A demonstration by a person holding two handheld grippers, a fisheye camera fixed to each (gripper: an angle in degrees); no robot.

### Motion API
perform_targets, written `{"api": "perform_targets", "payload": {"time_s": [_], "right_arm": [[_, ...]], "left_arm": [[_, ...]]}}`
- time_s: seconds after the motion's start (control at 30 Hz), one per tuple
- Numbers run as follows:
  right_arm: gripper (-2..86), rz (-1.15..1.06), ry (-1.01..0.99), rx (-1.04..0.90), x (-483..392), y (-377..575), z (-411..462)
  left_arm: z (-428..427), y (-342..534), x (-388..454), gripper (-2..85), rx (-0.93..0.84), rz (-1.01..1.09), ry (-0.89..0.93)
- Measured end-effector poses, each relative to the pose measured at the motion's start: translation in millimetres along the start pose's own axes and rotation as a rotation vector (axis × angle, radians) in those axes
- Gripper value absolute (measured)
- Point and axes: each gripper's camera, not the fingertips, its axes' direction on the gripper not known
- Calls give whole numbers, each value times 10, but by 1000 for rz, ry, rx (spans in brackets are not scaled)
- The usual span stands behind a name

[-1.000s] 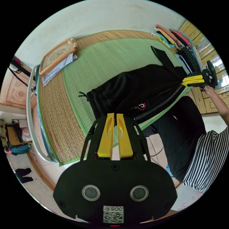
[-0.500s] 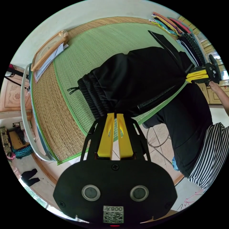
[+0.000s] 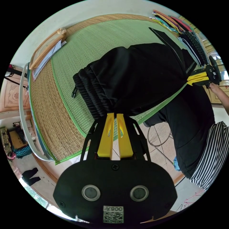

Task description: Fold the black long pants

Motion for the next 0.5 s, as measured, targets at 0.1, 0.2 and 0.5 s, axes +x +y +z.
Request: {"api": "perform_targets", "payload": {"time_s": [0.1, 0.2, 0.5], "right_arm": [[19, 4, -9, 4, -25, -53, 141], [19, 10, -23, 1, -30, -121, 299], [20, 35, -41, 36, -33, -258, 677]], "left_arm": [[177, 33, 53, 21, -1, -3, -1], [369, 70, 68, 21, 1, -23, 24], [776, 444, -25, 21, 136, -153, 207]]}}
